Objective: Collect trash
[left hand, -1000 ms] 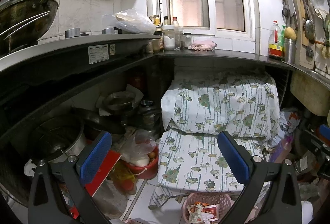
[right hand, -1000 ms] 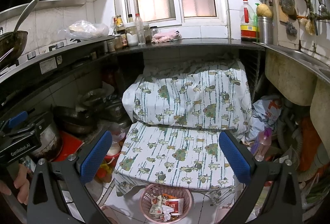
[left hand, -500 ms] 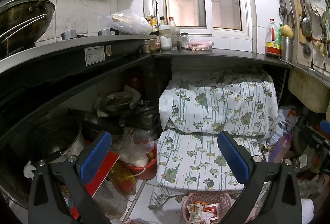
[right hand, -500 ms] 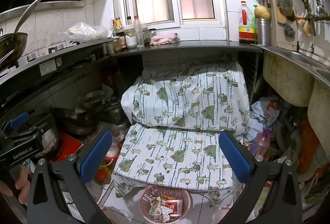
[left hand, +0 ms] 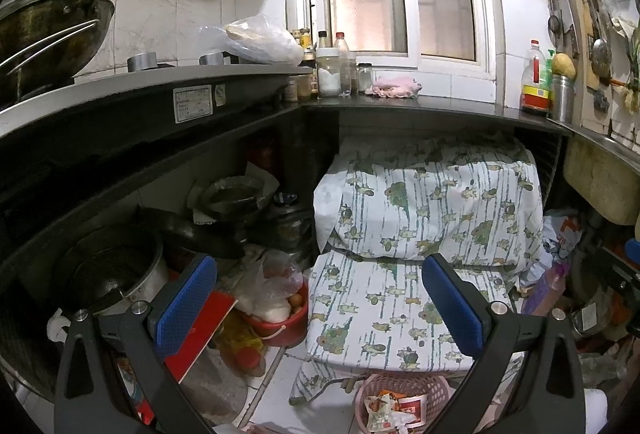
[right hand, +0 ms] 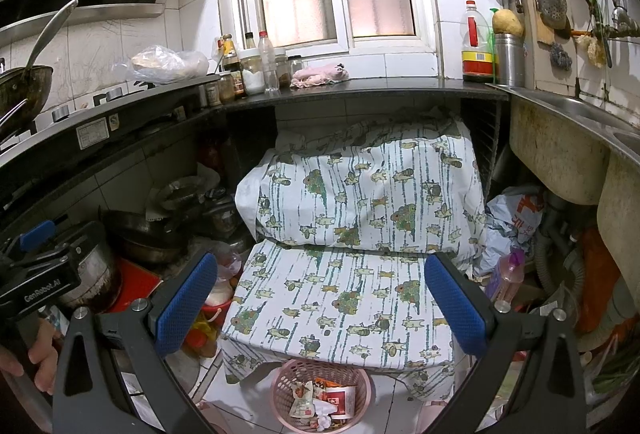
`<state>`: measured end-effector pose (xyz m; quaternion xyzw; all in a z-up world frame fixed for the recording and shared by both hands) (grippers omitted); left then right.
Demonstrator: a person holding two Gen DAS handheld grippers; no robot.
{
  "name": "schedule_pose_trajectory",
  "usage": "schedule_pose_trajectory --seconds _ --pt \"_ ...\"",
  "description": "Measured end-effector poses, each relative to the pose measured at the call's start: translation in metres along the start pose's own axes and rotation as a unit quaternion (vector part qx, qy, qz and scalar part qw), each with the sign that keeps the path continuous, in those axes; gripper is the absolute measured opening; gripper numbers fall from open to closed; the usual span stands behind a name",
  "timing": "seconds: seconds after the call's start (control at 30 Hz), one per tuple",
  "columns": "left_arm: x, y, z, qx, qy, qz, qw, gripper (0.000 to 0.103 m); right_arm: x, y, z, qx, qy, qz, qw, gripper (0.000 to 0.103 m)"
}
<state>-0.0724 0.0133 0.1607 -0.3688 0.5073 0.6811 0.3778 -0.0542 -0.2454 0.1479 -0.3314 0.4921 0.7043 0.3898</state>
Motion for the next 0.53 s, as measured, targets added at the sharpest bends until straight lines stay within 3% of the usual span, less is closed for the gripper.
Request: schedule_pose_trajectory --seconds 0.53 --pt "-0.0031 0.006 0.0 0.005 -0.003 -0.007 1.0 0.103 0.0019 -0.0005 -0.0078 0.007 -0.005 -0.002 1.0 0.103"
Point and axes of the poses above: each gripper's, at about its wrist camera, not at the fingertips, and y roughly against the way its jaws point, z to its left, x to its underside, the point moved 2 cm from there along -y, roughly the way its jaws point, and after that the axes turned 11 degrees about -y, right-handed, at the moved point
